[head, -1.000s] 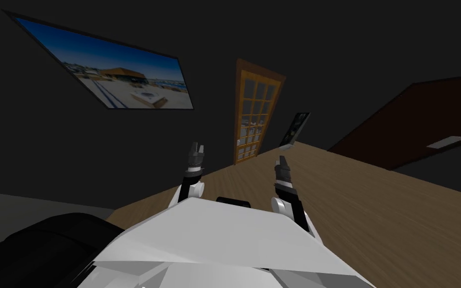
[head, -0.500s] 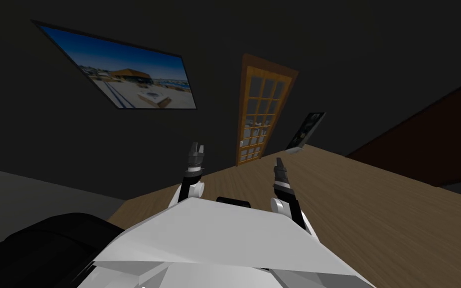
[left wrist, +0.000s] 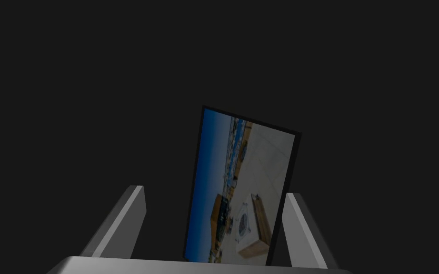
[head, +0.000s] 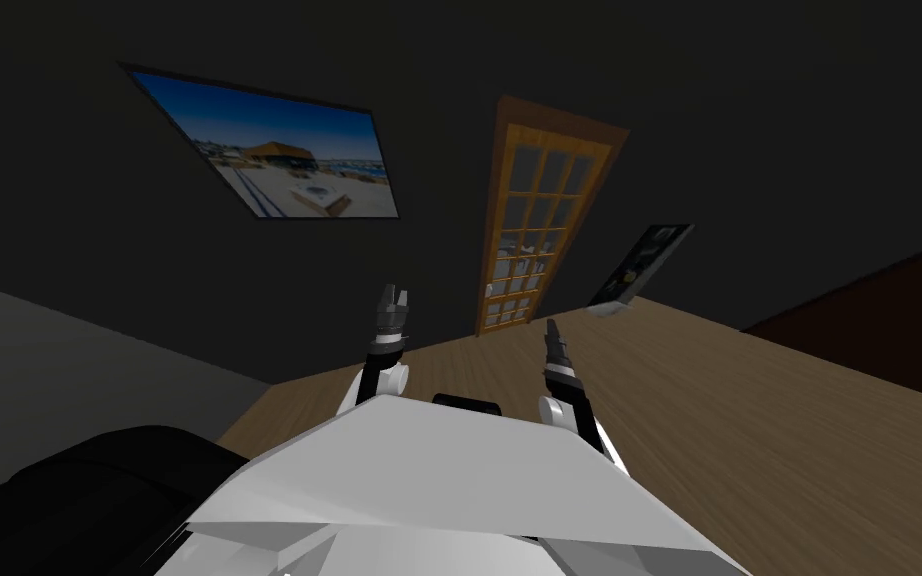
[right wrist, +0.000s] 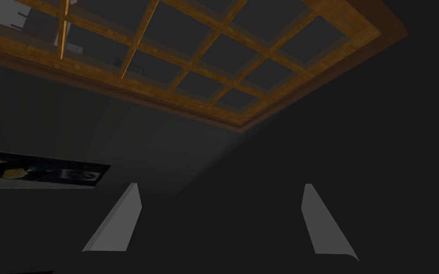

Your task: Pull the door open

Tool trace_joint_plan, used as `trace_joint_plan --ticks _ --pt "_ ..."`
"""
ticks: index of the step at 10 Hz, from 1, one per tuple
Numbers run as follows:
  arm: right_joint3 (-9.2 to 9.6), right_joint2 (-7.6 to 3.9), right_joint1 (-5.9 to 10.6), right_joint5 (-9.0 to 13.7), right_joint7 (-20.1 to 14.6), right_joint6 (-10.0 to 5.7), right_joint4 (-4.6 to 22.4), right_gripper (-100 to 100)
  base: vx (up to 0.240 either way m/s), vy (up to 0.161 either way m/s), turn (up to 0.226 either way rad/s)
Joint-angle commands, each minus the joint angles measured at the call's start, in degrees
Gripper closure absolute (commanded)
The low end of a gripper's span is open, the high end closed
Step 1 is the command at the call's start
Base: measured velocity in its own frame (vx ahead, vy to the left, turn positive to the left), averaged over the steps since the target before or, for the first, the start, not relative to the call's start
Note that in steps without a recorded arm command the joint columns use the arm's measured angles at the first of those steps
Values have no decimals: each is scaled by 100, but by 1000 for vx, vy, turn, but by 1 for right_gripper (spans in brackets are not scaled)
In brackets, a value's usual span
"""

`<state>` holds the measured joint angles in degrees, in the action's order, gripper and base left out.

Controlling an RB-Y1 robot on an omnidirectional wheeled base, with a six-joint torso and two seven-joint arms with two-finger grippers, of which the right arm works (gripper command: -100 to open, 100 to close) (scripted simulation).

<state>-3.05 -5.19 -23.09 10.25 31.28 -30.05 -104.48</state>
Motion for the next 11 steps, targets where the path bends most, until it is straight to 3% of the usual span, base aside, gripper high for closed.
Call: trace_joint_plan --ticks 1,11 --pt "8 -16 44 28 255 -70 199 -100 73 -32 154" --pt "24 -124 378 217 1737 -448 1445 -100 82 -55 160"
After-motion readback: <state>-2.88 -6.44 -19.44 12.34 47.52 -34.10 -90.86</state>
